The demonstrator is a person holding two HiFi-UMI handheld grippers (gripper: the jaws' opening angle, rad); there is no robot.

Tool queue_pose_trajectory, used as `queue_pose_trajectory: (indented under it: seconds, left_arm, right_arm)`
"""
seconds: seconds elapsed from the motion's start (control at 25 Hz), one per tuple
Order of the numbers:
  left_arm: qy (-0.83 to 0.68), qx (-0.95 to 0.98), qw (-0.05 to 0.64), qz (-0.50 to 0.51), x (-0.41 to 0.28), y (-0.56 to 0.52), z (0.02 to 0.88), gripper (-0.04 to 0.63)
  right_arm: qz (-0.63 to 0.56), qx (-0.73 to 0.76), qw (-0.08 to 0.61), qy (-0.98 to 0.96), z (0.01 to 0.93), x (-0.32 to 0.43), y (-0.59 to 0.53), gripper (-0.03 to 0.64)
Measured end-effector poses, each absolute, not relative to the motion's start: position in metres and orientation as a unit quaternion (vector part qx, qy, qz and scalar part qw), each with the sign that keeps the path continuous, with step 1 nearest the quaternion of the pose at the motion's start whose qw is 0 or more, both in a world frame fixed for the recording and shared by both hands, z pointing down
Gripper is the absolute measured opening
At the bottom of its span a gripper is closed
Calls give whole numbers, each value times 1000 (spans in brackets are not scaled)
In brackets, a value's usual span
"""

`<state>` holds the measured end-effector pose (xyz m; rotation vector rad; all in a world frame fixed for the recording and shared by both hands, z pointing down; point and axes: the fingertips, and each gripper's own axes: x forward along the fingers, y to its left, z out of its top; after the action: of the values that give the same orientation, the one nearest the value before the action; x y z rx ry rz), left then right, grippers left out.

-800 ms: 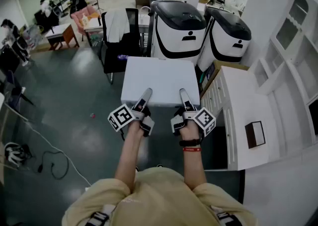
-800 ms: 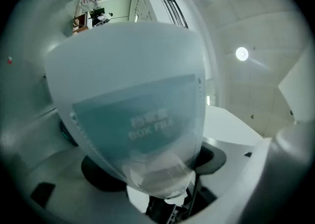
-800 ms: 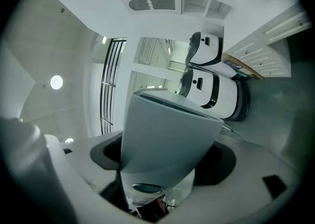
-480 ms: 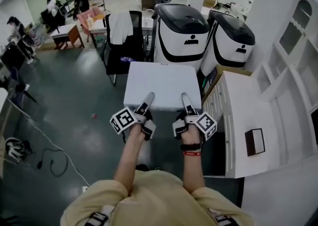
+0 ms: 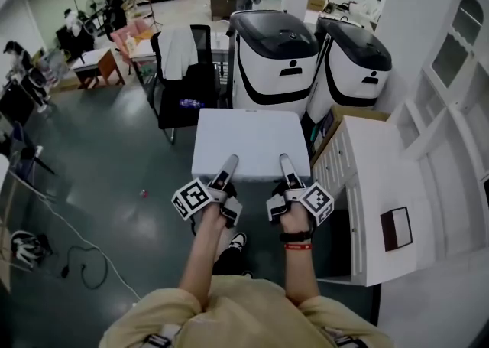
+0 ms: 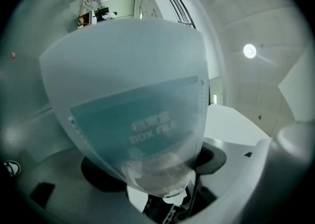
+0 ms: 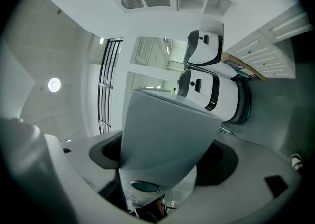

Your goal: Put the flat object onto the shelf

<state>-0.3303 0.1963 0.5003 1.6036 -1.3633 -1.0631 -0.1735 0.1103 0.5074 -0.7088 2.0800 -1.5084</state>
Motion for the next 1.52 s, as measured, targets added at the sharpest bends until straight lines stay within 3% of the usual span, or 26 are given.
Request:
queue_pose_trajectory:
  seconds: [0.8,1.52]
  left_arm:
    - [-468,669,421,-394,-404,-9,485,376]
    - [-359,728,471,-345,-354,-97,489,376]
  right_arm:
    - [-525,-332,267,737,490,-234,-67,400]
    - [-470,-433,297,710,490,-179,-106,408]
